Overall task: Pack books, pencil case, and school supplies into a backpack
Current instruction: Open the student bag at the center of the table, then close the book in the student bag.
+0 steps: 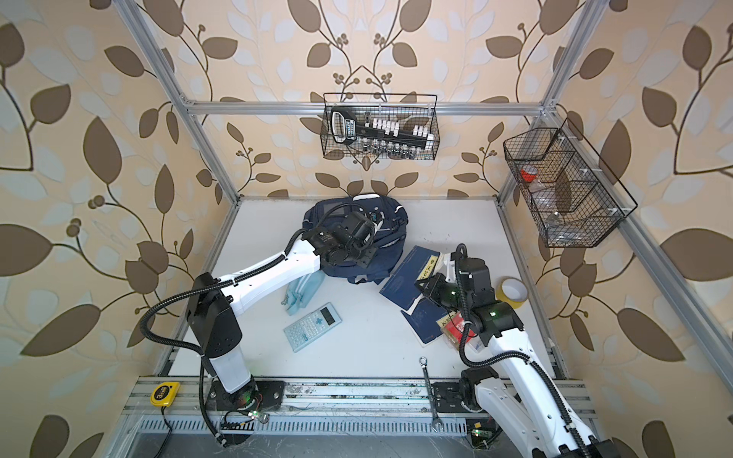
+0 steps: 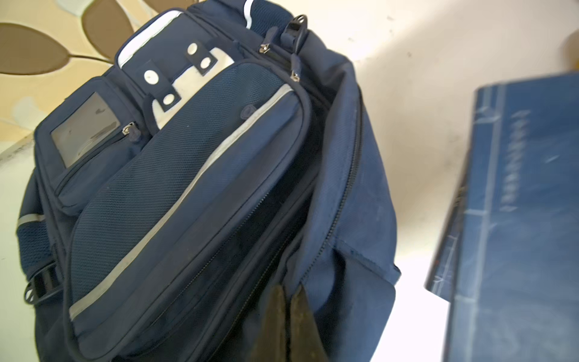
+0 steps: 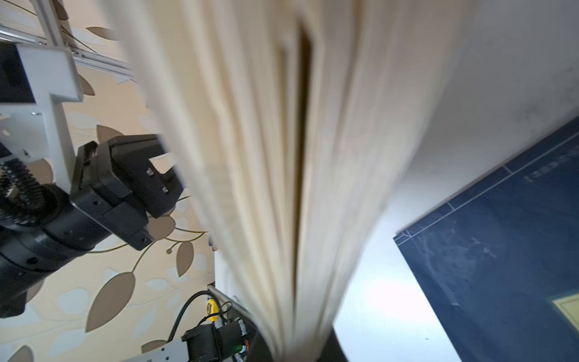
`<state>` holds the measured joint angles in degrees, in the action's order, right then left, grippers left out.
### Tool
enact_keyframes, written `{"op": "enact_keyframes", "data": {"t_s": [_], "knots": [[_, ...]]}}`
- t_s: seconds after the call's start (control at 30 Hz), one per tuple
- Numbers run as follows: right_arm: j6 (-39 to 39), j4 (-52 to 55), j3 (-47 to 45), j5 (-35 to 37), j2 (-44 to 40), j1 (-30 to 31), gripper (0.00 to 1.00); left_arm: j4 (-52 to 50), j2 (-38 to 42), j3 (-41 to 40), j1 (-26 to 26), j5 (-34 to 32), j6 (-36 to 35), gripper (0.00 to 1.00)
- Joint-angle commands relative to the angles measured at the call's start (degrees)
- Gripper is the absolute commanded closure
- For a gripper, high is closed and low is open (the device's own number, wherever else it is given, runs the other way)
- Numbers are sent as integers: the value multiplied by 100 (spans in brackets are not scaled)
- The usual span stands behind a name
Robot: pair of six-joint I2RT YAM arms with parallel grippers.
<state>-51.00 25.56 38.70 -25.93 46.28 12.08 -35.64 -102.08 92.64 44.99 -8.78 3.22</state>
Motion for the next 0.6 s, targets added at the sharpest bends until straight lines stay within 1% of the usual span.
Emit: {"op": "enact_keyframes", "data": {"t_s": [0.0,0.13,0.27,0.4,0.57], "knots": [[-255,-583,-51,-323,21,-12,100,91,72,160,-8,458,123,100],[-213,-541,-193,-173,-29,-15,100,83,-103,103,-6,533,117,100],[-356,-797,-419,-392,19,-15,100,151,-137,94,-8,538,180,100],[-806,-1556,-788,-824,68,-12,100,675,194,-217,-8,428,360,100],[-1370,-2653,-1035,-1294,207,-15,100,1200,582,-421,-6,951,486,100]]}}
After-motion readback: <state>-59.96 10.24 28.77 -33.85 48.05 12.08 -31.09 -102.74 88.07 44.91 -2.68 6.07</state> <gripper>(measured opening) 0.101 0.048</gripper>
